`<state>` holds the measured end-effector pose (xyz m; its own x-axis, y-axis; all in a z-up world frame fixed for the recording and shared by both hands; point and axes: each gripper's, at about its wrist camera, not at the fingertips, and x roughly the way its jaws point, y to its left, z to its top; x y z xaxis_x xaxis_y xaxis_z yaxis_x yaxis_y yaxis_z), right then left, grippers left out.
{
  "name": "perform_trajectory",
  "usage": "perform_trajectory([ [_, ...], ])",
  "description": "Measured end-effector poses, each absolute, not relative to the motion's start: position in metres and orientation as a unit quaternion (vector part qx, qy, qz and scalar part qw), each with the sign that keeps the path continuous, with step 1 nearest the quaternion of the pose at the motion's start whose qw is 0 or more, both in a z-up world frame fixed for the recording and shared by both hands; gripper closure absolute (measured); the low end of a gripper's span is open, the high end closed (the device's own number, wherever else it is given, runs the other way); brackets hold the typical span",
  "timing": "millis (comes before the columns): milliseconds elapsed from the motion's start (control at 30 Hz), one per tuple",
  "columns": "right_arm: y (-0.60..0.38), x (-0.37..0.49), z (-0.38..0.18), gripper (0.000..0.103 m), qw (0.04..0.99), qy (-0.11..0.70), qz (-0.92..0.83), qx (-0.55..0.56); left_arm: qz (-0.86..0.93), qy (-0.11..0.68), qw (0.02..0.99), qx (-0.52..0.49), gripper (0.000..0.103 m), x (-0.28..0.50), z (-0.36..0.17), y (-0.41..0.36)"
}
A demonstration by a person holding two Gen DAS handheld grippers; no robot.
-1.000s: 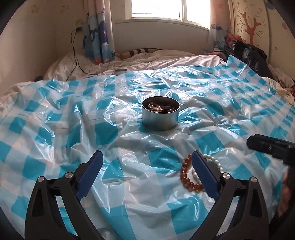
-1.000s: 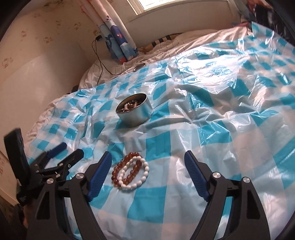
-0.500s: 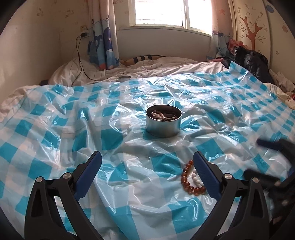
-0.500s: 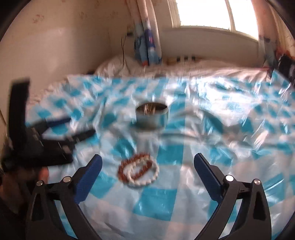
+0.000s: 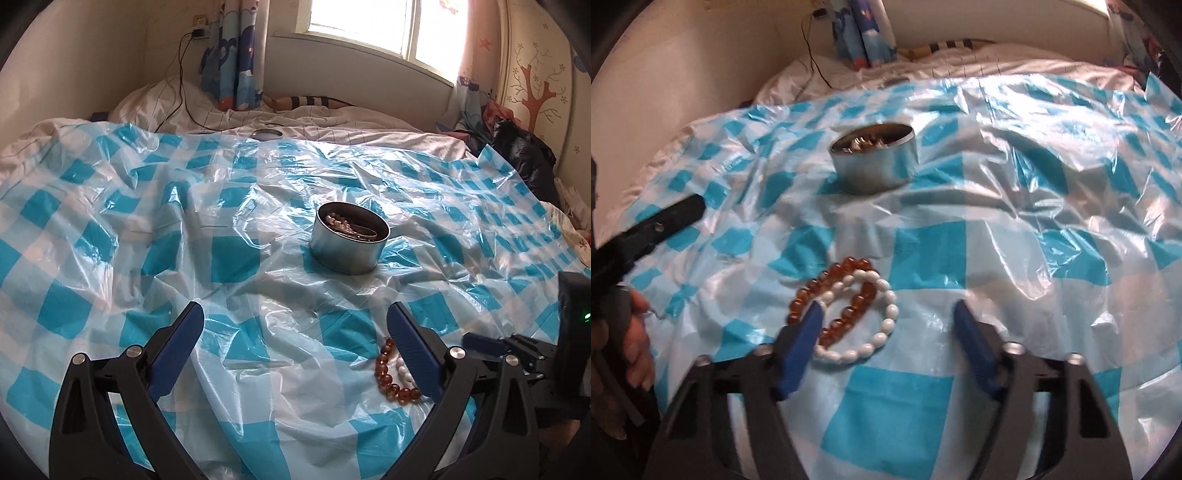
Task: Organize jewelry
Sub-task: 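Move both grippers back to the amber and white bead bracelets, then grasp the white bead bracelet with the right gripper and lift it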
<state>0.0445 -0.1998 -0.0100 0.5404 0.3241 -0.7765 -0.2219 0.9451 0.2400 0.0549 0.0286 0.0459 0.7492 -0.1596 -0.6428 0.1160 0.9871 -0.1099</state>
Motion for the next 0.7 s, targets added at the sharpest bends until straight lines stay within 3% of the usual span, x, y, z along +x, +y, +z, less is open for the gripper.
perform_trajectory([
  [67, -0.193, 0.044, -0.013, 0.044, 0.874, 0.458, 0.158, 0.034, -0.076, 0.349, 0.933, -0.035, 0.008, 0.057, 0.045, 0.029],
  [133, -0.189, 0.042, -0.013, 0.065, 0.873, 0.459, 0.163, 0.020, -0.084, 0.350, 0.932, -0.038, 0.008, 0.059, 0.044, 0.028],
  [167, -0.188, 0.041, -0.013, 0.090, 0.873, 0.461, 0.159, 0.005, -0.091, 0.350, 0.931, -0.041, 0.008, 0.059, 0.043, 0.027],
  [200, -0.191, 0.040, -0.012, 0.095, 0.872, 0.461, 0.162, 0.013, -0.104, 0.349, 0.930, -0.045, 0.008, 0.060, 0.043, 0.026],
  [367, -0.221, 0.041, -0.003, 0.095, 0.880, 0.444, 0.151, 0.081, -0.136, 0.352, 0.926, -0.029, 0.008, 0.061, 0.038, 0.010],
  [533, -0.266, 0.035, 0.013, 0.095, 0.897, 0.402, 0.105, 0.150, -0.173, 0.373, 0.910, 0.054, 0.008, 0.064, 0.024, -0.036],
  [700, -0.277, 0.046, -0.001, 0.094, 0.880, 0.434, 0.095, 0.168, -0.189, 0.410, 0.888, 0.091, 0.008, 0.072, 0.002, -0.067],
])
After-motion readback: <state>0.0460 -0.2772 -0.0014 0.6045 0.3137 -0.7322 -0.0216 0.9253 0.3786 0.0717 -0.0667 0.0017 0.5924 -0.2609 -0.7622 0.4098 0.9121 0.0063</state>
